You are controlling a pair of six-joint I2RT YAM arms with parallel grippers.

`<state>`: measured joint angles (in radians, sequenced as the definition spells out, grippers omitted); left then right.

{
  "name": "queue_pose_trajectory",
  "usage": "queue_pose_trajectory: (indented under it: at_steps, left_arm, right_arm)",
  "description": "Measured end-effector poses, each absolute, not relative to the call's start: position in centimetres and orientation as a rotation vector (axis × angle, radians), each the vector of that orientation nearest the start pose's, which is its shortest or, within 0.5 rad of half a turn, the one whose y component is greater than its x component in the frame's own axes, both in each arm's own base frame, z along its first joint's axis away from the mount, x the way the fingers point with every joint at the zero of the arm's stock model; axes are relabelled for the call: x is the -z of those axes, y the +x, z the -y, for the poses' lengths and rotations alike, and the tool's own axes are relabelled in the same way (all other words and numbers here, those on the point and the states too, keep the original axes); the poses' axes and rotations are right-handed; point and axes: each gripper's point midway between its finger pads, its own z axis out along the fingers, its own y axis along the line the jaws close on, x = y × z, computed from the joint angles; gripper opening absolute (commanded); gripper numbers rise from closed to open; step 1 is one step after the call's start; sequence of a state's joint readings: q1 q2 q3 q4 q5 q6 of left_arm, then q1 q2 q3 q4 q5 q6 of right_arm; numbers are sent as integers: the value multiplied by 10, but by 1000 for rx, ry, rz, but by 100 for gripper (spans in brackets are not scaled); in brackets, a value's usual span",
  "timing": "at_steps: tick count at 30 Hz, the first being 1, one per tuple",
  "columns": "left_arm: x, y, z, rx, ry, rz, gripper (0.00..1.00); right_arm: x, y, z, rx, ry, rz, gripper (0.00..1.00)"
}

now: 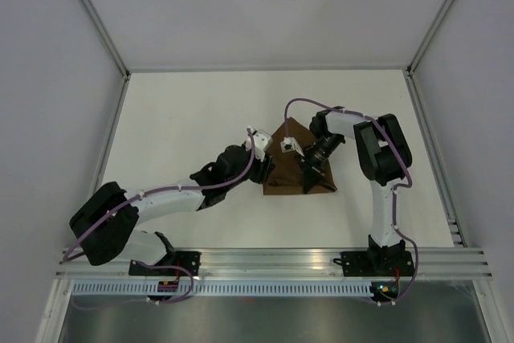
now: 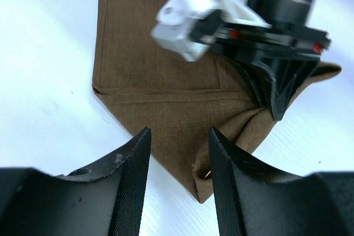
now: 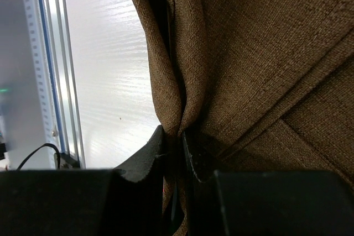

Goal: Fold the napkin, place the utensils inside, and roll it up
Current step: Roll the napkin with the utensil

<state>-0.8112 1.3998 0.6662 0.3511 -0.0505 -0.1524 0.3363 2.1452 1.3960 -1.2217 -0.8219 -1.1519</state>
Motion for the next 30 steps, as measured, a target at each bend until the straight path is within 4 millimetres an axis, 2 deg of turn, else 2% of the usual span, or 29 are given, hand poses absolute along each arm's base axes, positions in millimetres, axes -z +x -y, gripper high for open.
queue_pose_trajectory:
  at_steps: [7,16,26,30]
  left_arm:
    - [-125,243,329,369,881,-1716,54]
    - [-63,199,377,146,1309,-1596,55]
    - [-33,199,399,80,1450,-1541,57]
    - [-31,201,408,89,1448,-1518,58]
  right_arm:
    - [-14,227,-187,-1458,-1690,-2331,12]
    - [-14,221,-185,-1506,-1675,-2381,12]
    - [-13,216,-183,-1550,-1653,-2428,11]
    - [-13,217,-182,-1560,-1642,-2437,11]
